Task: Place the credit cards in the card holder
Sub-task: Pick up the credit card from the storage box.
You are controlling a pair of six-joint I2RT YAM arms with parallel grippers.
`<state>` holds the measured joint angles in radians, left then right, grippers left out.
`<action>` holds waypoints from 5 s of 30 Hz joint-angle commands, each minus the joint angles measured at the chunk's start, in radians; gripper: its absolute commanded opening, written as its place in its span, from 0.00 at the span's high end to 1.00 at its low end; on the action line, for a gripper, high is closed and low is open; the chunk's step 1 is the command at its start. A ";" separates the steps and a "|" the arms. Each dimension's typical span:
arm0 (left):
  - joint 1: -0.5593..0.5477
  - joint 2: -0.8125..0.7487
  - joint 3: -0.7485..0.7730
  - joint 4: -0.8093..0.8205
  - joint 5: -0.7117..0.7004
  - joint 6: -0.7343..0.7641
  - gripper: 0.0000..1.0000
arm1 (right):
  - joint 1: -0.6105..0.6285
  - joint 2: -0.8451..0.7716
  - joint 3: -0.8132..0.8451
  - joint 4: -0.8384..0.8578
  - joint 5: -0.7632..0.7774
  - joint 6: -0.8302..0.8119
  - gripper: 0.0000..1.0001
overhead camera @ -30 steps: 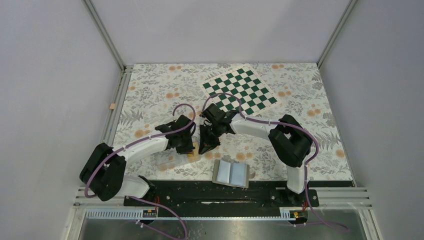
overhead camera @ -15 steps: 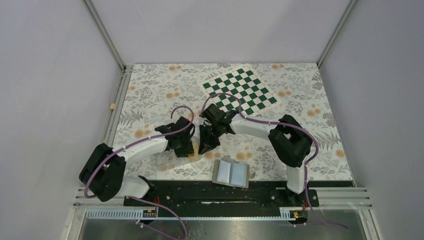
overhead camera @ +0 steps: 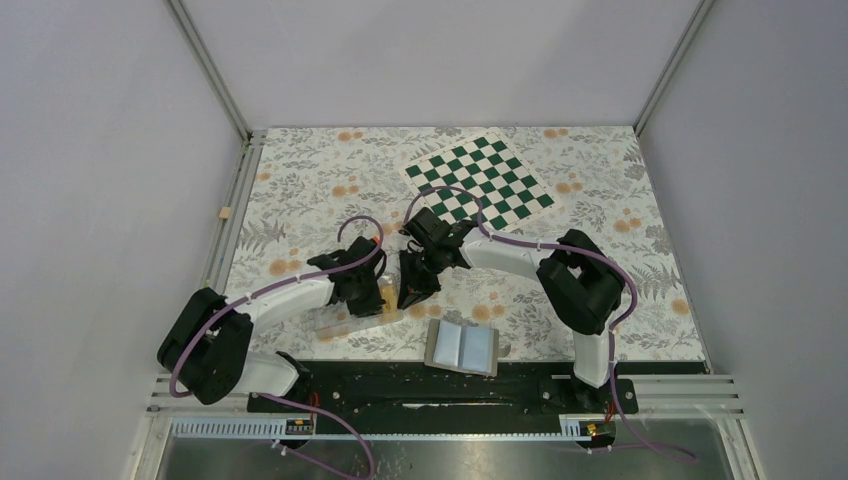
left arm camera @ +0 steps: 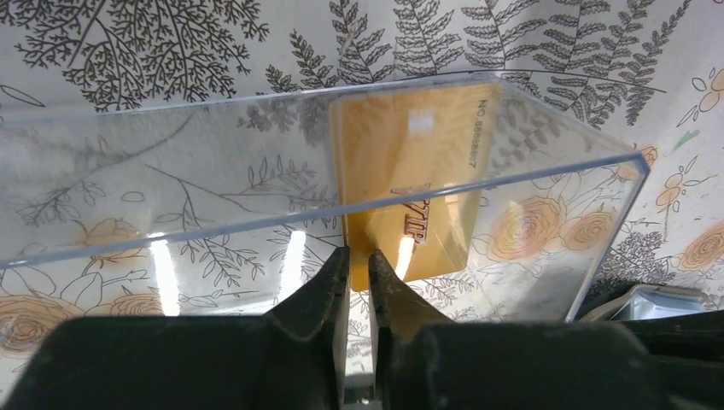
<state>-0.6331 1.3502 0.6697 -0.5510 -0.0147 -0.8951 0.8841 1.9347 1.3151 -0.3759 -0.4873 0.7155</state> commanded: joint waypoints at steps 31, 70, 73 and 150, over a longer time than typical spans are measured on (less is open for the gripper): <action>-0.013 0.038 0.099 -0.009 0.038 0.075 0.99 | 0.020 -0.018 0.016 0.027 -0.042 0.012 0.85; -0.036 0.053 0.061 -0.008 -0.045 0.036 1.00 | 0.021 -0.016 0.010 0.027 -0.048 0.008 0.85; -0.041 0.023 0.071 -0.010 -0.037 0.035 1.00 | 0.021 -0.014 0.010 0.027 -0.049 0.009 0.85; 0.032 -0.213 -0.065 0.146 0.122 -0.018 0.94 | 0.027 0.004 0.014 0.027 -0.063 0.012 0.85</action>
<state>-0.5964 1.1469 0.5949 -0.5247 0.0502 -0.8913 0.8951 1.9347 1.3148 -0.3824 -0.4919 0.7170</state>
